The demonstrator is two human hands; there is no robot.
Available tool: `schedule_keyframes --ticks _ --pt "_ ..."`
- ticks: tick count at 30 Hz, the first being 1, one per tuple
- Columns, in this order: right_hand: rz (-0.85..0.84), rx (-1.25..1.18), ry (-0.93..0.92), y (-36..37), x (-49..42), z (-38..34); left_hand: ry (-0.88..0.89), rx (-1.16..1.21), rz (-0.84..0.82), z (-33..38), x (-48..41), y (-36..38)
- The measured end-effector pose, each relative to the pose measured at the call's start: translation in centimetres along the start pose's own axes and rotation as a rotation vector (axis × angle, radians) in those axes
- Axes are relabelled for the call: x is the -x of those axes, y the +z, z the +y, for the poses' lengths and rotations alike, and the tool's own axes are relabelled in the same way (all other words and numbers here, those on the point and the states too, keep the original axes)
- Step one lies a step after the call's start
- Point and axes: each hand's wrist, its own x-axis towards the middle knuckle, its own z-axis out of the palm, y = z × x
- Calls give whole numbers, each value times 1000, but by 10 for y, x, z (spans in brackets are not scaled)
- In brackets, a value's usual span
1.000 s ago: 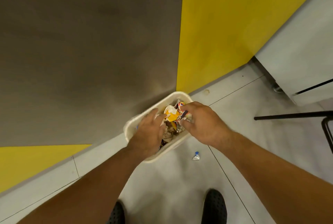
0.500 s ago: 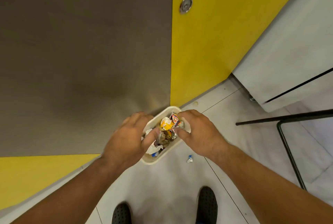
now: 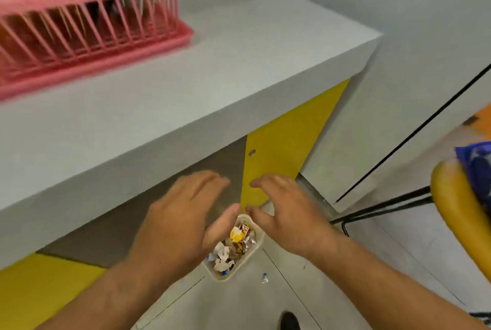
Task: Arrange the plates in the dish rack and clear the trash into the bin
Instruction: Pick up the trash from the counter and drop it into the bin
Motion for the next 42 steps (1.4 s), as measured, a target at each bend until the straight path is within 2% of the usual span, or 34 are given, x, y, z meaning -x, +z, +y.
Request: schedule_keyframes --ticks 8,14,30,36,42 --pt "247 92 -15 -106 13 -111 30 -13 19 -15 -18 -136" --pt "239 83 -62 -129 6 -179 -86 -41 3 -40 -16 -199" --pt "81 -8 -240 -90 -53 -270 -376 -125 116 -114 44 -269" --pt "109 0 -386 -64 -90 -340 -414 -142 151 -191 63 -288" --pt "73 -36 -376 -8 -142 -410 -396 -122 146 -288 71 -311"
